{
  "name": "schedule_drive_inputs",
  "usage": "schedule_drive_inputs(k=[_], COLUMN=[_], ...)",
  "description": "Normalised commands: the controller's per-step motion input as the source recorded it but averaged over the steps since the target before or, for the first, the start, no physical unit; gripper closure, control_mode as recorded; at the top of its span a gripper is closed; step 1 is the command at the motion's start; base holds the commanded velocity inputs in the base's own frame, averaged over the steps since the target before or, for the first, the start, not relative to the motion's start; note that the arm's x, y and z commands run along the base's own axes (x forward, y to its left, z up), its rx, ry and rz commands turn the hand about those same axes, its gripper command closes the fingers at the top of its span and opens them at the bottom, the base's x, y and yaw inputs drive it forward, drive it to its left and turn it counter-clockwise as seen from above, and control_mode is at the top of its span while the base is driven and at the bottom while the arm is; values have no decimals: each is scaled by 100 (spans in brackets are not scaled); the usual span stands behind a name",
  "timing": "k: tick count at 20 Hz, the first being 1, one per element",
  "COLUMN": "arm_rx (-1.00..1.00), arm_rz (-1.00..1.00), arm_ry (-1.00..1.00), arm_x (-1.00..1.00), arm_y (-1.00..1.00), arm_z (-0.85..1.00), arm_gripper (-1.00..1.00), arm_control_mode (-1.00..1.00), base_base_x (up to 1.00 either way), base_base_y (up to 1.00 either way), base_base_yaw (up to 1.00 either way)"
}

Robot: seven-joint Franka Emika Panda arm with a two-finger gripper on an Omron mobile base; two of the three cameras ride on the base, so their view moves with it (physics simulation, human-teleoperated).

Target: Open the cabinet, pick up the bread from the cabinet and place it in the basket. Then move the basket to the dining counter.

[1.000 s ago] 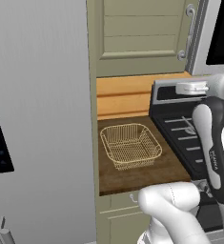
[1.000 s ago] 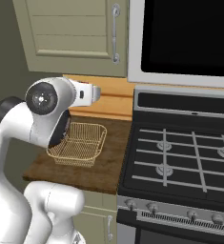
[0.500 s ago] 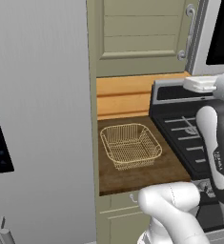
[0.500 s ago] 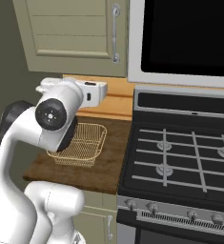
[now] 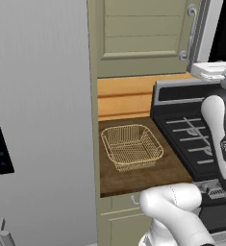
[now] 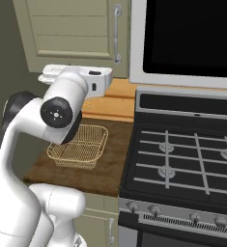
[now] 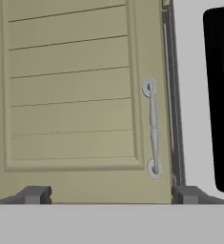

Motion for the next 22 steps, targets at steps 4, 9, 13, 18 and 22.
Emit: schedule_drive_inputs(k=[4, 9, 13, 18, 22], arm_rx=[0, 4, 8, 2, 0], arm_rz=[0, 0, 6, 5, 3], arm_ry=[-16, -18, -20, -13, -2], arm_x=[0, 14, 39, 49, 48], arm_y=[-5, -12, -23, -4, -10], arm_z=[26, 8, -2, -5, 0], arm_gripper=[-100, -100, -100, -100, -100], arm_control_mode=[-100, -100, -100, -100, -100], base_base_x=[0, 0, 0, 0, 0], base_base_y=[0, 0, 0, 0, 0], base_base_yaw=[0, 0, 0, 0, 0])
